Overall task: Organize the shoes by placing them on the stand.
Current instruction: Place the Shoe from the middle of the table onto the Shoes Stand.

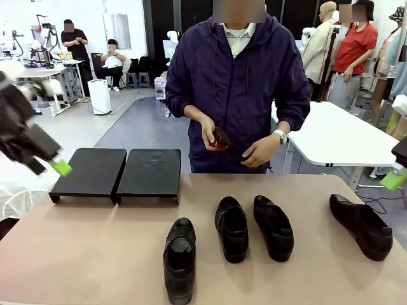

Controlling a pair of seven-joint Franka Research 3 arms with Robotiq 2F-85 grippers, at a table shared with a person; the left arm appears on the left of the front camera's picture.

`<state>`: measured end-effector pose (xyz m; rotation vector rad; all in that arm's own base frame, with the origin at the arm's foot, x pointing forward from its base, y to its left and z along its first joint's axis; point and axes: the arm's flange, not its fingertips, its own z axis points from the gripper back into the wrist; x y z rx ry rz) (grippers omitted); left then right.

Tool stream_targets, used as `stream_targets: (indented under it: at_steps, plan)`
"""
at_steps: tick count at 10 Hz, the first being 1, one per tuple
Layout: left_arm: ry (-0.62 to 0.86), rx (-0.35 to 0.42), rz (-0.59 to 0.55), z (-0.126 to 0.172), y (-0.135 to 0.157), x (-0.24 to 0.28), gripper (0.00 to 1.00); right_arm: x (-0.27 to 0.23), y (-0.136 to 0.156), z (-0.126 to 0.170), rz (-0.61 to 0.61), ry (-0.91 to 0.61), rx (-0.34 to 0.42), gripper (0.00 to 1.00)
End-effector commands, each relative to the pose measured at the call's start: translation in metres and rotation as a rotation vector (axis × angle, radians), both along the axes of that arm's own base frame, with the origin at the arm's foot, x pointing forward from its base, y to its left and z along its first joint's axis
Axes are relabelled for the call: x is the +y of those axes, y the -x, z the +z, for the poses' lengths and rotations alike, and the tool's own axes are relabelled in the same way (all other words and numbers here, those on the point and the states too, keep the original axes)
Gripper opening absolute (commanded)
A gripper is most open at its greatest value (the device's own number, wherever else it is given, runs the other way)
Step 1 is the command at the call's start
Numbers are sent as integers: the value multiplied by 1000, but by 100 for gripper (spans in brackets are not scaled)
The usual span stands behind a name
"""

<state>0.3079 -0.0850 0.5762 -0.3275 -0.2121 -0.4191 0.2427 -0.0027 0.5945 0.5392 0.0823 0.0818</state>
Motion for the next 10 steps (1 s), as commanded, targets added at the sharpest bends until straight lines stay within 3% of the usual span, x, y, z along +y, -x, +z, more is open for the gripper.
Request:
stream_targets:
  at_steps: [1,2,3,5,6,8,9,10]
  plan:
    - [-55,170,30,-21,8,-56,100,-2,-1,4,22,-28,-5,100]
    - [-105,249,8,-19,-6,-155,100,-2,-1,4,22,-28,-5,100]
    - [-113,283,5,-36,0,-189,100,-2,-1,4,22,-28,-5,100]
    - [-12,301,-83,-30,-15,-196,100,-2,-1,4,22,-28,-5,100]
    - [-103,281,-14,-52,24,-204,100,-2,-1,4,22,-28,-5,100]
    - [-103,281,-14,-52,24,-204,100,-2,-1,4,22,-28,-5,100]
    - [-77,301,-37,-50,11,-222,100,-2,-1,4,22,-28,-5,100]
    - [-66,315,119,-64,10,-218,100,-2,-1,4,22,-28,-5,100]
